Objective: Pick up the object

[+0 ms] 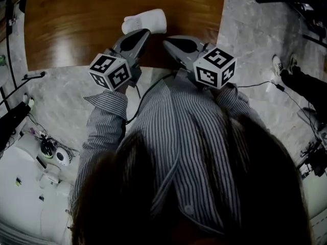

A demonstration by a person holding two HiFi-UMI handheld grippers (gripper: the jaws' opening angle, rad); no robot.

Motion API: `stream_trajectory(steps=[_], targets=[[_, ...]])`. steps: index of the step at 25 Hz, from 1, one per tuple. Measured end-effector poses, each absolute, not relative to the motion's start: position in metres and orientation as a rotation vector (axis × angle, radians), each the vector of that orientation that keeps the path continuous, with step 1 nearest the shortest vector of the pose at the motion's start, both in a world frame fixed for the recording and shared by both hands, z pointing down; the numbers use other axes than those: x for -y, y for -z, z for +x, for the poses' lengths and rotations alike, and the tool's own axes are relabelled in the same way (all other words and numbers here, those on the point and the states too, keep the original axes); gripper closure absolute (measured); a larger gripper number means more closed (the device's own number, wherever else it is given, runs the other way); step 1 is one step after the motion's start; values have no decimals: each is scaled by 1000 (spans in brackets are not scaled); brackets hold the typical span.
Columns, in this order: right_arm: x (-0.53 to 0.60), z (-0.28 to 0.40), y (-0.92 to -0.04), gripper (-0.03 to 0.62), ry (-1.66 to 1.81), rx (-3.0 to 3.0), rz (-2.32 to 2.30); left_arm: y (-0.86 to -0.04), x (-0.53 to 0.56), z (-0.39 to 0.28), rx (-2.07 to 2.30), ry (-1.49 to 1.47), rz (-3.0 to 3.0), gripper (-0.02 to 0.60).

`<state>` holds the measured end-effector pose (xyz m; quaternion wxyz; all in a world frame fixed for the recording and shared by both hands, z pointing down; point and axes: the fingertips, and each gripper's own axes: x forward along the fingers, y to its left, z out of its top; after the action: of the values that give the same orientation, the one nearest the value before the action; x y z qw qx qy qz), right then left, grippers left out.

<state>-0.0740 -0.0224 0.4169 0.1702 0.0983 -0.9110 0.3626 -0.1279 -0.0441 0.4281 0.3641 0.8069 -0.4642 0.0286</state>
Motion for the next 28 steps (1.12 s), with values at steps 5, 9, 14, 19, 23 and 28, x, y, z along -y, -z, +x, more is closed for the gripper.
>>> stream_trajectory(steps=[5,9,14,19,23,28], targets=[[28,-71,-419,594,-1083,2589,314,-434,55,-128,1175,-219,2144,521],[28,-69,-418,594,-1089,2585,334,-438,60,-128,1151,-461,2269,457],[29,-63,-422,594,-1118,2580,370,-453,62,-125,1081,-910,2495,409],[28,-60,-423,594,-1128,2580,379,-462,60,-117,905,-1019,2561,316],[30,-54,-427,594,-1147,2577,394,-478,57,-119,836,-1165,2557,255],[35,-47,-434,594,-1168,2574,410,-494,57,-112,731,-1239,2567,210]])
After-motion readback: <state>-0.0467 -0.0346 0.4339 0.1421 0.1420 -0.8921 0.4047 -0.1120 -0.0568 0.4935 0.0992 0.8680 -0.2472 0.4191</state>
